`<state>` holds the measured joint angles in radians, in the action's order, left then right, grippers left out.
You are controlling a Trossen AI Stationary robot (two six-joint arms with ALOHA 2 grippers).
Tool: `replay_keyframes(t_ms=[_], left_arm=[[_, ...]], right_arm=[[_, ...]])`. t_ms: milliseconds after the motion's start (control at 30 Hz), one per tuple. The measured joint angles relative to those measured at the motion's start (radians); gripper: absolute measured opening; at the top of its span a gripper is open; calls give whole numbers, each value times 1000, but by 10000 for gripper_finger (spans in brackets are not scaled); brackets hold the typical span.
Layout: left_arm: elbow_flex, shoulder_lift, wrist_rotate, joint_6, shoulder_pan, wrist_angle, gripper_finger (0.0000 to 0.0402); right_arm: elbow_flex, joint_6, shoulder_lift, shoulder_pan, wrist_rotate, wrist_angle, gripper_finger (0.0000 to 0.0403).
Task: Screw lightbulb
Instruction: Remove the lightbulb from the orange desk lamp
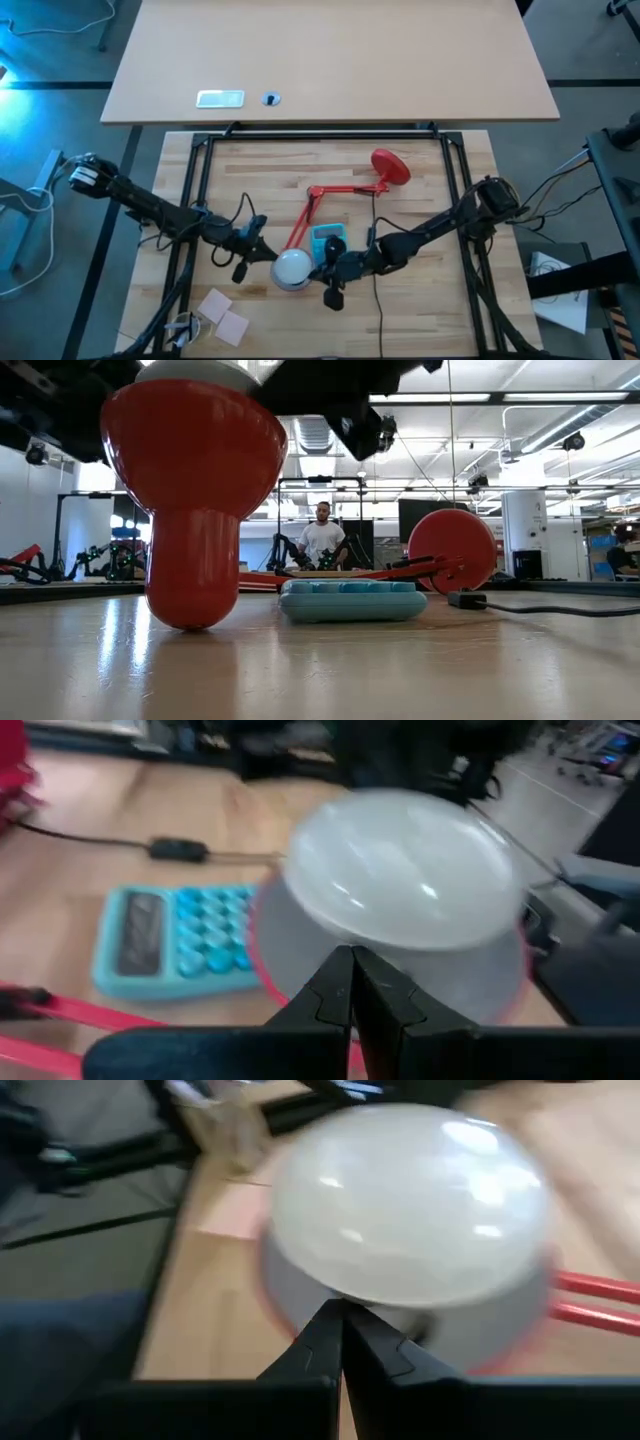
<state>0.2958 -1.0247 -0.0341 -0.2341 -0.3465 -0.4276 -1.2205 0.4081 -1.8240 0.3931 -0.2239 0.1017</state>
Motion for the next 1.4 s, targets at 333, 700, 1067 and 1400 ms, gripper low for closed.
replay_keyframes(t_ms=[333,700,1067,1400], left_arm=[[3,95,-27,-64,-112,94,0],[1,82,-264,0,-61,65,0],[142,-144,-248,-9,-60,78,0],[267,-87,-208,-111,-144,390,0]], right_arm=[[0,95,38,8,-96,-156,0],[0,26,26,54,-29,-12,0],[2,-14,21,37,-33,-33,0],[2,-21,72,32,-165,-244,0]])
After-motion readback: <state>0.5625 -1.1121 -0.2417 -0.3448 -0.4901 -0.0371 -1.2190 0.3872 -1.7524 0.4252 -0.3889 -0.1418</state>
